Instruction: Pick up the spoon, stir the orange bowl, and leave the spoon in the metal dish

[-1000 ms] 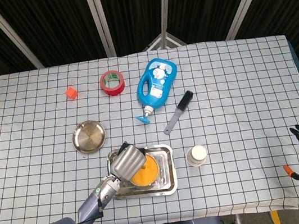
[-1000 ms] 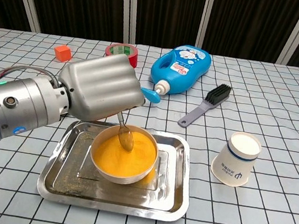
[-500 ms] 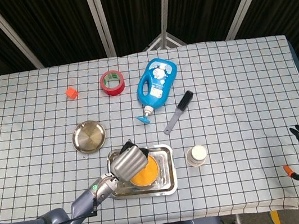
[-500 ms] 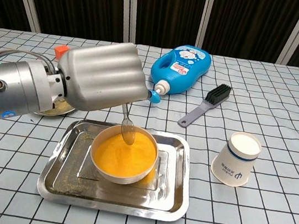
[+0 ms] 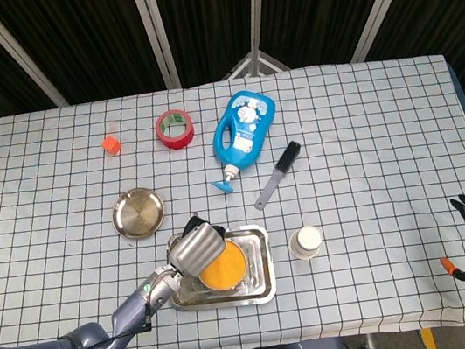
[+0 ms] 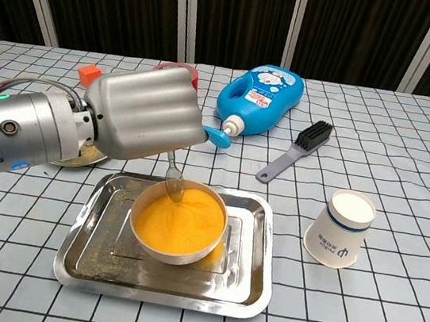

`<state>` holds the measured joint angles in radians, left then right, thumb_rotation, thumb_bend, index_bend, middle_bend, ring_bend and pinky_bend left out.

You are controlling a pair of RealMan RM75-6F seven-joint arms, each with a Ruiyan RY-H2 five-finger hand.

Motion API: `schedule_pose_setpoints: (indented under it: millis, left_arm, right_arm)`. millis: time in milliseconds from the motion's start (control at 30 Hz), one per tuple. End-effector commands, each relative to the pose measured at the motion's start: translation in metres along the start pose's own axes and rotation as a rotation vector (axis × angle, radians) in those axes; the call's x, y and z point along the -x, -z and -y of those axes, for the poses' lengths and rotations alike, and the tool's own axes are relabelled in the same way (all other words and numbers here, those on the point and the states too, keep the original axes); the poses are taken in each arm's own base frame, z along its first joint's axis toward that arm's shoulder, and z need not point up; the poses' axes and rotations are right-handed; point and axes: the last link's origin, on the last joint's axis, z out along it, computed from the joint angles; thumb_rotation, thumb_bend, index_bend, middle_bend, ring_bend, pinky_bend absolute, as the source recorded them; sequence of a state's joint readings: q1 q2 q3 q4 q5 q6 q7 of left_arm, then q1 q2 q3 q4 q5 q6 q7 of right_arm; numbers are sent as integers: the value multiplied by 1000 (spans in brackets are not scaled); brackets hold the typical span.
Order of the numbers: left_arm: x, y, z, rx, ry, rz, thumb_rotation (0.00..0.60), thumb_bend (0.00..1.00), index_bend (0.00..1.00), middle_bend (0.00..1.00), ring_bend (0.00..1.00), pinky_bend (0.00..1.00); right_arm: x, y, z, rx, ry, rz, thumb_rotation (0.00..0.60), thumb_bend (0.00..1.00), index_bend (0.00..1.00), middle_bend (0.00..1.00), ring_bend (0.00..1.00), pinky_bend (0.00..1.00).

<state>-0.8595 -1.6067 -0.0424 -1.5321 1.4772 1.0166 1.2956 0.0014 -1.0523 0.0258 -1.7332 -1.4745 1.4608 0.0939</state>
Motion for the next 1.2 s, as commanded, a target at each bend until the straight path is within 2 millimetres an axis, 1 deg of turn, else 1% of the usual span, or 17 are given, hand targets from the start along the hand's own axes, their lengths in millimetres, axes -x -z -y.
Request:
schedule_pose_setpoints:
  millis: [33, 400, 600, 867, 1033, 1200]
  left_arm:
    - [1, -2, -3, -7, -6, 18, 600, 655, 803, 1000, 1000, 1000]
    - [-4, -5, -17, 7, 18, 27, 600, 655, 803, 1000, 1000, 1000]
    - [-10, 0, -21, 23, 54, 16, 600, 656, 803, 1000, 1000, 1000]
    - [-24, 8, -28, 45, 98, -11, 600, 656, 803, 1000, 1000, 1000]
    - [-26, 13, -27, 51, 96, -14, 600, 656, 804, 1000, 1000, 1000]
    - [-25, 18, -22, 40, 91, -12, 600, 656, 804, 1000, 1000, 1000]
  right_arm:
    - [0, 0, 0, 0, -1, 0, 600, 311, 0, 0, 0, 0]
    - [0, 0, 0, 0, -5, 1, 600, 311, 0, 0, 0, 0]
    - [0, 0, 0, 0, -7, 3, 600, 312, 0, 0, 0, 0]
    - [0, 0, 0, 2, -7, 4, 600, 312, 0, 0, 0, 0]
    - [0, 0, 0, 3, -8, 3, 600, 311, 0, 0, 0, 0]
    - [1, 0, 0, 3, -10, 7, 600, 312, 0, 0, 0, 0]
